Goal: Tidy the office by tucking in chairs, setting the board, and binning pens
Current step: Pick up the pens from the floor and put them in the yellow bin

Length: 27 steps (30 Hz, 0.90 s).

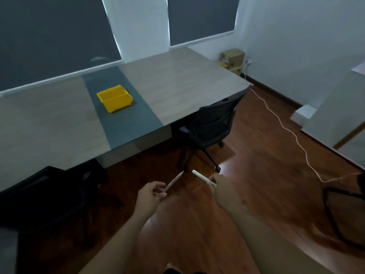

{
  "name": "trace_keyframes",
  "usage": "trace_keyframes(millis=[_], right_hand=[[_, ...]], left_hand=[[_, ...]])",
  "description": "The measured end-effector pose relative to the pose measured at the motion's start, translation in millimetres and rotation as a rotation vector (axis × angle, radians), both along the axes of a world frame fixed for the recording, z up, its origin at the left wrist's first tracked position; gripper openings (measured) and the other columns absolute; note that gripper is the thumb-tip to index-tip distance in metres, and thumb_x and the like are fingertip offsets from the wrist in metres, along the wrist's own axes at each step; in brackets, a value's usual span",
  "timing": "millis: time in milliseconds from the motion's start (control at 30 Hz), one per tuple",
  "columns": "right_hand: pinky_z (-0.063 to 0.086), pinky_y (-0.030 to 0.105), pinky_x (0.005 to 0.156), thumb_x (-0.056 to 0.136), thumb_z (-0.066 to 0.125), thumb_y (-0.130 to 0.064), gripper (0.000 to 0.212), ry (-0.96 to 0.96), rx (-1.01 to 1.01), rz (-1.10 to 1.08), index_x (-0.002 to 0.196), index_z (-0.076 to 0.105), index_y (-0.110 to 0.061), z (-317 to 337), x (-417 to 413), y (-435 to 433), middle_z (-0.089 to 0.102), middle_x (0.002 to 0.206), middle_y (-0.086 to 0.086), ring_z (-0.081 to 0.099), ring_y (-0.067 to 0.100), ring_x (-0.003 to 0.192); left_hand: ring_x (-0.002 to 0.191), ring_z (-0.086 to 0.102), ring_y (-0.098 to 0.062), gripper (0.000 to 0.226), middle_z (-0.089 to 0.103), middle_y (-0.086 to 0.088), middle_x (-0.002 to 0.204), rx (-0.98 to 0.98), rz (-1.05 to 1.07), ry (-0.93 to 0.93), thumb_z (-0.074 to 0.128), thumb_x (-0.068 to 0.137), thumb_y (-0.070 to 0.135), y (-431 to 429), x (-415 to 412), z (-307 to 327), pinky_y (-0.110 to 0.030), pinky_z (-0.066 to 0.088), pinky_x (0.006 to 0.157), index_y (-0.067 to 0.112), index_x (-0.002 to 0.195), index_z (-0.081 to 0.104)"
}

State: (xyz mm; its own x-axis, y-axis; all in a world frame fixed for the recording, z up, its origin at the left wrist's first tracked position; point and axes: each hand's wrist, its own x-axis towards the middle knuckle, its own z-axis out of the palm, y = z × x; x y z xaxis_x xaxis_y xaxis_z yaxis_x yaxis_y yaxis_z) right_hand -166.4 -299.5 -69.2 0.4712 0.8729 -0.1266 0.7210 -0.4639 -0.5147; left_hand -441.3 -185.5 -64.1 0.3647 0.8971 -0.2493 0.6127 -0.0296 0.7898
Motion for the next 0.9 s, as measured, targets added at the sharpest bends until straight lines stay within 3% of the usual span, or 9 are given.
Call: trace_keyframes(millis=[133, 333, 500, 633, 700, 900], right_hand=[[0.055, 0.039, 0.073, 0.101, 0.061, -0.038, 0.006, -0.04, 0.069, 0.052, 0.1, 0.06, -0.032, 5, -20, 56, 0.06, 0.092, -0.009, 0.058, 0.013, 0.084], [0.055, 0.037, 0.075, 0.104, 0.058, -0.035, 0.008, -0.012, 0.037, 0.172, 0.107, 0.061, -0.028, 1, -47, 132, 0.059, 0.096, -0.007, 0.058, 0.014, 0.088], [0.038, 0.025, 0.06, 0.107, 0.055, -0.031, 0.009, -0.005, 0.008, 0.25, 0.109, 0.059, -0.024, -6, -62, 207, 0.059, 0.096, -0.004, 0.056, 0.015, 0.085], [0.032, 0.02, 0.056, 0.108, 0.051, -0.032, 0.006, 0.006, -0.002, 0.297, 0.109, 0.055, -0.028, -14, -69, 275, 0.058, 0.095, -0.007, 0.053, 0.01, 0.082], [0.035, 0.023, 0.057, 0.108, 0.051, -0.033, 0.008, 0.025, -0.002, 0.311, 0.11, 0.056, -0.027, -21, -68, 313, 0.059, 0.097, -0.006, 0.056, 0.012, 0.084], [0.044, 0.032, 0.059, 0.108, 0.05, -0.034, 0.009, 0.071, -0.046, 0.386, 0.105, 0.056, -0.028, -24, -47, 421, 0.06, 0.092, -0.005, 0.058, 0.013, 0.079]], left_hand=[[0.09, 0.069, -0.011, 0.033, 0.069, 0.005, 0.103, 0.012, 0.066, -0.028, 0.083, 0.088, 0.007, 44, -15, 4, -0.016, 0.05, 0.073, 0.022, 0.117, 0.077], [0.088, 0.065, -0.008, 0.031, 0.068, 0.006, 0.103, 0.026, 0.169, -0.014, 0.082, 0.089, 0.011, 95, -51, 10, -0.013, 0.045, 0.069, 0.025, 0.116, 0.076], [0.088, 0.065, -0.005, 0.028, 0.069, 0.007, 0.102, 0.022, 0.278, -0.017, 0.082, 0.09, 0.013, 144, -75, 6, -0.011, 0.045, 0.067, 0.028, 0.113, 0.076], [0.093, 0.069, -0.011, 0.026, 0.07, 0.007, 0.102, 0.007, 0.342, -0.011, 0.082, 0.09, 0.015, 192, -82, -5, -0.017, 0.05, 0.075, 0.031, 0.109, 0.077], [0.094, 0.07, -0.012, 0.025, 0.071, 0.006, 0.102, 0.012, 0.368, -0.006, 0.082, 0.09, 0.016, 221, -81, -8, -0.023, 0.056, 0.08, 0.032, 0.108, 0.077], [0.094, 0.07, -0.008, 0.021, 0.072, 0.007, 0.102, 0.033, 0.447, 0.017, 0.082, 0.09, 0.016, 307, -70, 1, -0.023, 0.056, 0.081, 0.026, 0.109, 0.079]])
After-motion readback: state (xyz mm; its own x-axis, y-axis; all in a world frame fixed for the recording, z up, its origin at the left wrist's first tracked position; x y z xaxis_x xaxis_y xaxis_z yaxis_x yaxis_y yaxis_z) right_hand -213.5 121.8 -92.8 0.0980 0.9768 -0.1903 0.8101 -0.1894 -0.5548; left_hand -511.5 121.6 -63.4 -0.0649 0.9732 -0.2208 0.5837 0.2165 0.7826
